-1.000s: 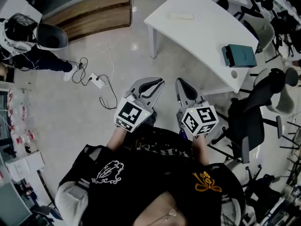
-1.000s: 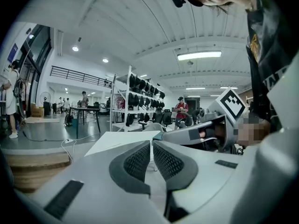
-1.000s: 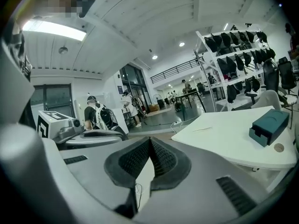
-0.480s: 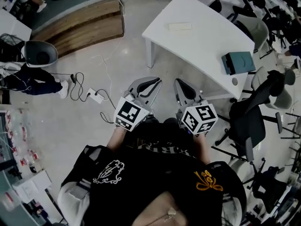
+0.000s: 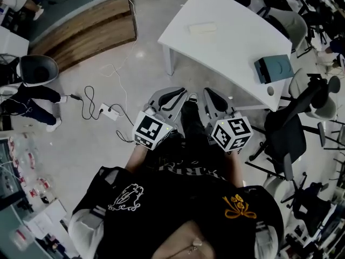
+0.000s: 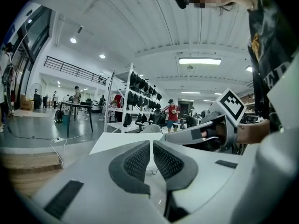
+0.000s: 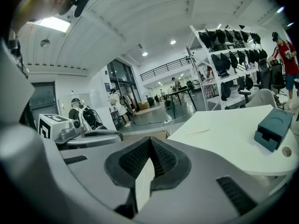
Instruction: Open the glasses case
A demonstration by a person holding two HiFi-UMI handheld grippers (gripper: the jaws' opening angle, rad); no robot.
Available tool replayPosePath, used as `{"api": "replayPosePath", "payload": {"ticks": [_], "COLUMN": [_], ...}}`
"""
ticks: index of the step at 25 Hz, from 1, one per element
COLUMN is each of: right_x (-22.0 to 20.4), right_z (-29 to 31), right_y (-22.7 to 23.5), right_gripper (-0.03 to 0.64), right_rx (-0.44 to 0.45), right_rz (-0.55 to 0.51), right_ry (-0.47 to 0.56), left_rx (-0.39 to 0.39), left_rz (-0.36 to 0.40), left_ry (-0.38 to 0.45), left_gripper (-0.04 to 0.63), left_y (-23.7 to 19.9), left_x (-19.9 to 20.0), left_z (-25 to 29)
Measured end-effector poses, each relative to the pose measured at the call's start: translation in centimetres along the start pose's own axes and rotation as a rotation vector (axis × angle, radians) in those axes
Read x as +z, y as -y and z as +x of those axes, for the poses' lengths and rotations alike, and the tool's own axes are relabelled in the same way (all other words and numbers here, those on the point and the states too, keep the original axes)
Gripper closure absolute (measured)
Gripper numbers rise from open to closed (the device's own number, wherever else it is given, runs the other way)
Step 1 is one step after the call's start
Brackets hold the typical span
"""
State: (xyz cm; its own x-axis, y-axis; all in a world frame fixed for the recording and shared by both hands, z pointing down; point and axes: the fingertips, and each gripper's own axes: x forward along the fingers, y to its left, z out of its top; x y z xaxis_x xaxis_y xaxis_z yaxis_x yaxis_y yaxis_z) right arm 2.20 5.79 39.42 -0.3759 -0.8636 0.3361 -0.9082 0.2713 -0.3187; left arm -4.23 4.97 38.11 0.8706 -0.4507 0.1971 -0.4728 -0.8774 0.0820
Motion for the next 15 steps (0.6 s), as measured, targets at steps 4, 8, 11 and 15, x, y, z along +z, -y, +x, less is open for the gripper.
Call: {"api": "replayPosePath", "payload": {"ticks": [4, 8, 11, 15], "right_x": [0.8, 2.9, 4.6, 6.5], "right_z": [2.7, 6.5, 9.5, 12.5], "right_y": [2.0, 4.4, 7.1, 11.1], "right_gripper": [0.601, 0.601, 0.602, 0.602], "right_rx": [0.024, 0.062, 0.064, 0.071], "right_rz": [0.0, -0.019, -0.055, -0.064], "right_ry": [-0.003, 0.002, -0.012, -0.032], "left_rx": [0.014, 0.043, 0.071, 0.12], "left_rz": [-0.001, 0.004, 0.007, 0.034], "left_ry": [-0.017, -0.025, -0.035, -0.054], "left_gripper": [0.561, 0.561, 0.561, 0.56], "left_y": [-1.7, -4.6, -7.4, -10.9], "left_x": [-0.2, 0.3, 0.6, 1.3], "left_z": [2.3, 5.0, 8.0, 12.0]}}
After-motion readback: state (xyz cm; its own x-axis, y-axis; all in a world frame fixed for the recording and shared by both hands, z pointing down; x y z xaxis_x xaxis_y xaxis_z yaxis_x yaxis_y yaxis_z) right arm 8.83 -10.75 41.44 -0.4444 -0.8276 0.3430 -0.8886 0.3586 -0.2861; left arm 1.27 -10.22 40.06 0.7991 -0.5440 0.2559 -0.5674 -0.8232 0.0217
